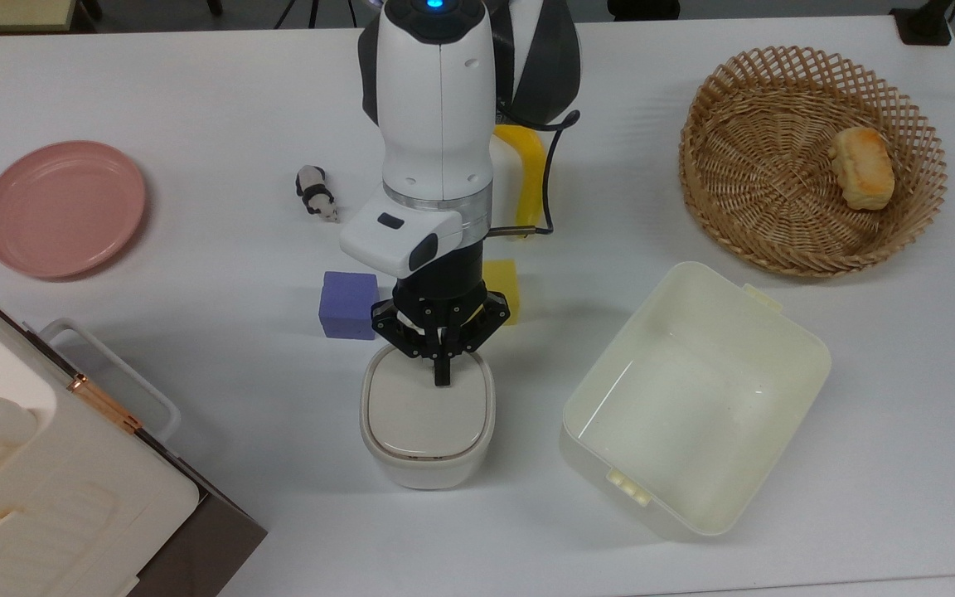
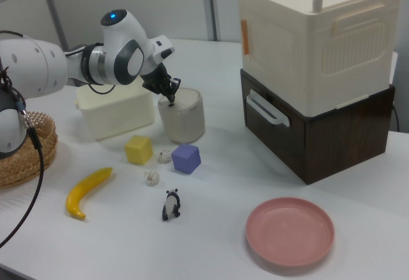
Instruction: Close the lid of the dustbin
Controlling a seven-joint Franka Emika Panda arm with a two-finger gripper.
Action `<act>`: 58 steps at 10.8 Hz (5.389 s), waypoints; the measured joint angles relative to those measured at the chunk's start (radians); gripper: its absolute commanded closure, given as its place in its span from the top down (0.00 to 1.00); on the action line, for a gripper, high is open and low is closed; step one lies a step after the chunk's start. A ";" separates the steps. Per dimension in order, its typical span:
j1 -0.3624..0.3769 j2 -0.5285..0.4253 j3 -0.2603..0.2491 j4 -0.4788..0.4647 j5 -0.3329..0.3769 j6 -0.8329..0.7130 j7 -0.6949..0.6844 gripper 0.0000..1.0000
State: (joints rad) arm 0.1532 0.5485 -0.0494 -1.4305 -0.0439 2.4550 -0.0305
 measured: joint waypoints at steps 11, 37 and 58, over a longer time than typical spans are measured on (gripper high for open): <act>-0.004 -0.153 -0.002 0.023 0.003 -0.298 0.026 0.00; -0.058 -0.002 -0.007 0.016 0.003 0.297 0.136 0.00; -0.042 -0.001 0.021 0.009 0.003 -0.016 0.085 0.00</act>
State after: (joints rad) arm 0.1110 0.5475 -0.0286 -1.4212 -0.0413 2.4393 0.0543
